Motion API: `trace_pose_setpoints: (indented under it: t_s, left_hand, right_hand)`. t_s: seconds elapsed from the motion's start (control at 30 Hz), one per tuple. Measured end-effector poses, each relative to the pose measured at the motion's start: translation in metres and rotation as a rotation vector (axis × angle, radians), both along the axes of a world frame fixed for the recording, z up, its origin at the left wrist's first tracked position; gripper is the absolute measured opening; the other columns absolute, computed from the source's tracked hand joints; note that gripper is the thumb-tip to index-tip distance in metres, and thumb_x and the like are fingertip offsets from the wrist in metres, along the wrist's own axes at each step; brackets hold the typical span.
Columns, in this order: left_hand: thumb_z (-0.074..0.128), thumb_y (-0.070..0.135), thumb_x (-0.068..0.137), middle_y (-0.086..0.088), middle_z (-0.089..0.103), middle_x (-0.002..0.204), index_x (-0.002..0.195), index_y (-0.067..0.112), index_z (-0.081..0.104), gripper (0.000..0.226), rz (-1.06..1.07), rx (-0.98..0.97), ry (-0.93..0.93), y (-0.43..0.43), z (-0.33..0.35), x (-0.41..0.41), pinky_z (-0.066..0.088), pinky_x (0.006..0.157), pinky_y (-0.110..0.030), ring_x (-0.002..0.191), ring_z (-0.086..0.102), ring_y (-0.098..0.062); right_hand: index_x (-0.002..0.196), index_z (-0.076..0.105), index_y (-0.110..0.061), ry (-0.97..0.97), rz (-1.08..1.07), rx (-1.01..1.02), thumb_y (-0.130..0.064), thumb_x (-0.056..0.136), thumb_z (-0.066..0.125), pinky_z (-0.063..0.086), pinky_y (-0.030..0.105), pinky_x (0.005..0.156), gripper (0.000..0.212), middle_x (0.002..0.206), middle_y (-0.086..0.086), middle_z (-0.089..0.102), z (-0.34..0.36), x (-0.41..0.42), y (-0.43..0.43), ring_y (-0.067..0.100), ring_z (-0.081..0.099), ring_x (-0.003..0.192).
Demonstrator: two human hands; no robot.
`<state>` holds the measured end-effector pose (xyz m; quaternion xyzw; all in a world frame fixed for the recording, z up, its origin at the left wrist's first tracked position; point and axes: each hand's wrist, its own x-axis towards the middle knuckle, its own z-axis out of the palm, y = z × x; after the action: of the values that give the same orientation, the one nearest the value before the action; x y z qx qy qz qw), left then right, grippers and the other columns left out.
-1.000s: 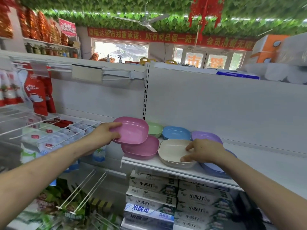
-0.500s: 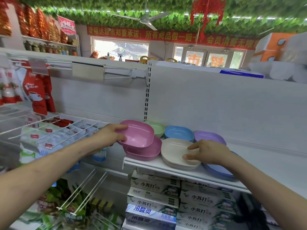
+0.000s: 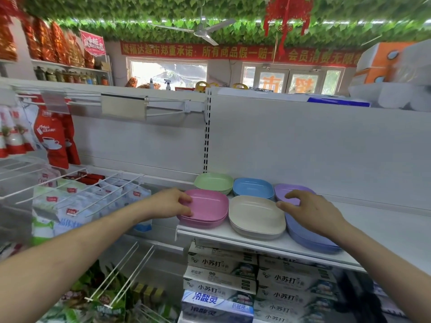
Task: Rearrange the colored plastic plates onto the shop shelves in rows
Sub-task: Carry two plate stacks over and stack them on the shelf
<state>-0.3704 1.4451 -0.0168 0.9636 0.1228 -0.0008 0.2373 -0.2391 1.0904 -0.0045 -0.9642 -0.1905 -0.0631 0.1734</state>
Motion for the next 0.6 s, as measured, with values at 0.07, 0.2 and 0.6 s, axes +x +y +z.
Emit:
trace_pose_setpoints:
  t_s: [0.07, 0.2, 0.6]
  left_hand:
    - [0.073, 0.047, 0.09, 0.002, 0.05, 0.152, 0.147, 0.031, 0.055, 0.062, -0.009, 0.003, -0.003, -0.001, -0.005, 0.001, 0.041, 0.102, -0.027, 0.113, 0.051, -0.011]
    - [0.072, 0.048, 0.089, 0.003, 0.05, 0.151, 0.146, 0.033, 0.056, 0.06, 0.002, -0.003, -0.012, 0.001, -0.009, 0.002, 0.043, 0.103, -0.029, 0.118, 0.054, -0.014]
    - [0.062, 0.045, 0.095, 0.009, 0.054, 0.095, 0.118, 0.034, 0.068, 0.026, 0.01, 0.17, -0.349, -0.041, 0.018, 0.03, 0.047, 0.076, -0.033, 0.086, 0.057, -0.009]
  right_hand:
    - [0.138, 0.056, -0.04, 0.005, -0.013, 0.001, -0.081, 0.086, 0.046, 0.052, 0.043, 0.095, 0.067, 0.135, -0.01, 0.066, -0.001, 0.001, -0.003, 0.022, 0.063, 0.118]
    - [0.136, 0.058, -0.038, 0.015, -0.027, 0.0, -0.079, 0.087, 0.048, 0.051, 0.042, 0.096, 0.064, 0.136, -0.008, 0.066, -0.003, 0.003, -0.008, 0.023, 0.062, 0.12]
    - [0.132, 0.061, -0.038, 0.001, -0.073, 0.044, -0.076, 0.088, 0.05, 0.052, 0.042, 0.092, 0.059, 0.13, -0.003, 0.066, 0.006, 0.005, -0.043, 0.023, 0.063, 0.113]
